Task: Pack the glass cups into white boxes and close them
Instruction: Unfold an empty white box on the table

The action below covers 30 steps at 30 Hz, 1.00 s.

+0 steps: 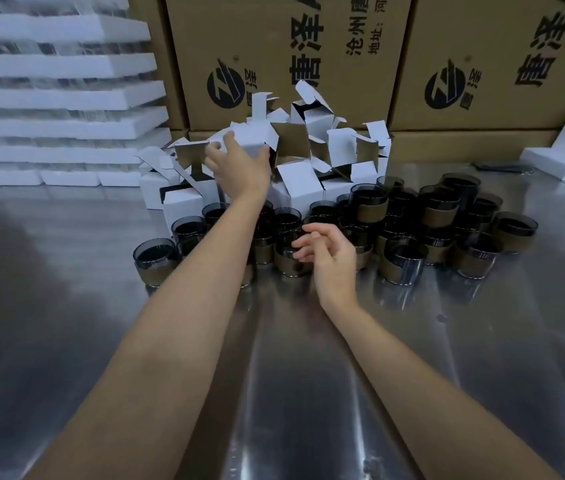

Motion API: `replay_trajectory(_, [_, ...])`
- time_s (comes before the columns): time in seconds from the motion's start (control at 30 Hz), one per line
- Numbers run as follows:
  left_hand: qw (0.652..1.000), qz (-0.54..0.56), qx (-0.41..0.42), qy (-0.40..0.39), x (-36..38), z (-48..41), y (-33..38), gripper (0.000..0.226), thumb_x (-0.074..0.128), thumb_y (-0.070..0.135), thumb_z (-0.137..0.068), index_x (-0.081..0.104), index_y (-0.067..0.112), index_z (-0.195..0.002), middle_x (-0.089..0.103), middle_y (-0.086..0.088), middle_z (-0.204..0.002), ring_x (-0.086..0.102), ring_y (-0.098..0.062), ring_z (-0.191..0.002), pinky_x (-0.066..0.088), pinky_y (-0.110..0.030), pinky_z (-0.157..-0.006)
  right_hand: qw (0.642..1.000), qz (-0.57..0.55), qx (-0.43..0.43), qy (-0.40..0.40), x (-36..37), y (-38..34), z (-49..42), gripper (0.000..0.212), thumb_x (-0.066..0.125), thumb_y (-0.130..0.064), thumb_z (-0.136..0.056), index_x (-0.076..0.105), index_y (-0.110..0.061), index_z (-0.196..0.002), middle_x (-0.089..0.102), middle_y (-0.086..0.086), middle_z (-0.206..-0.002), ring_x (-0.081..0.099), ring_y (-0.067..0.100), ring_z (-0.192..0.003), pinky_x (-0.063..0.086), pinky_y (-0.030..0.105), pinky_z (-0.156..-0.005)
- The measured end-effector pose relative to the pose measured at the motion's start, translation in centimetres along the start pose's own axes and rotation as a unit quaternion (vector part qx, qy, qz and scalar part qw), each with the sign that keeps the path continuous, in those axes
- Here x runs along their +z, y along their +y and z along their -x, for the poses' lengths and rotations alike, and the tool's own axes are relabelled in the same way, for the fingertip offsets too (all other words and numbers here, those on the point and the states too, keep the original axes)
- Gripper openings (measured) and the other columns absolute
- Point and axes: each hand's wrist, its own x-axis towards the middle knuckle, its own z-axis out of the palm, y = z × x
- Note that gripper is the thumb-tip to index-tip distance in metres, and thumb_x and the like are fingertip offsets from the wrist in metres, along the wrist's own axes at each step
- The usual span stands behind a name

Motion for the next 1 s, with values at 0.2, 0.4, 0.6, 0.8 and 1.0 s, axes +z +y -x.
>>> replay_trajectory(0.2, [0.996,-0.013,-0.035,-0.081,2.1,-2.4,-0.3,0.083,0.066,0.05,-0.085,0.025,0.023,-0.152,0.015,-0.012,-0.159,0.013,-0.032,-0.146,0.029,-0.048,-0.114,1.0,0.018,-0.003,0.009,0.1,0.6,-0.3,0.028,0.043,-0.002,-0.098,0.064,-0.021,-0.093,0.067,0.004,-0.072,0.059,0.011,-0.059,0.049,0.022,-0.062])
replay_trajectory(0.4, [0.984,0.154,-0.089,-0.014,2.6,-2.4,0.0,0.077,0.064,0.045,-0.088,0.027,0.018,-0.15,0.033,-0.01,-0.148,0.036,-0.028,-0.136,0.04,-0.039,-0.102,0.999,0.023,-0.024,0.004,0.1,0.9,-0.1,0.031,0.044,-0.002,-0.097,0.065,-0.022,-0.088,0.065,-0.003,-0.067,0.057,0.006,-0.057,0.047,0.018,-0.061])
replay_trajectory(0.6, [0.916,0.384,-0.109,-0.029,-1.1,3.6,1.1,0.074,0.059,0.059,-0.087,0.038,0.017,-0.143,0.043,-0.003,-0.145,0.046,-0.019,-0.13,0.041,-0.035,-0.105,0.996,0.043,-0.073,0.019,0.3,0.1,0.4,0.029,0.042,-0.007,-0.094,0.064,-0.026,-0.087,0.065,-0.007,-0.071,0.058,0.007,-0.058,0.047,0.019,-0.06])
replay_trajectory(0.8, [0.835,0.516,-0.149,-0.121,-3.6,13.1,-0.5,0.043,0.056,0.044,-0.094,0.056,0.007,-0.114,0.066,-0.008,-0.107,0.068,-0.016,-0.099,0.057,-0.024,-0.074,0.973,0.087,-0.208,0.053,-1.9,-2.2,0.6,0.024,0.043,-0.009,-0.093,0.059,-0.014,-0.109,0.06,0.007,-0.105,0.062,0.013,-0.083,0.051,0.032,-0.077])
replay_trajectory(1.0, [0.904,0.368,-0.059,-0.21,-5.3,17.2,-3.1,0.049,0.053,0.059,-0.09,0.059,0.012,-0.099,0.065,-0.004,-0.097,0.067,-0.019,-0.094,0.06,-0.036,-0.067,0.977,0.096,-0.188,-0.013,-4.8,-3.8,0.9,0.036,0.046,-0.036,-0.095,0.04,-0.025,-0.129,0.042,0.004,-0.137,0.044,0.015,-0.128,0.04,0.032,-0.106])
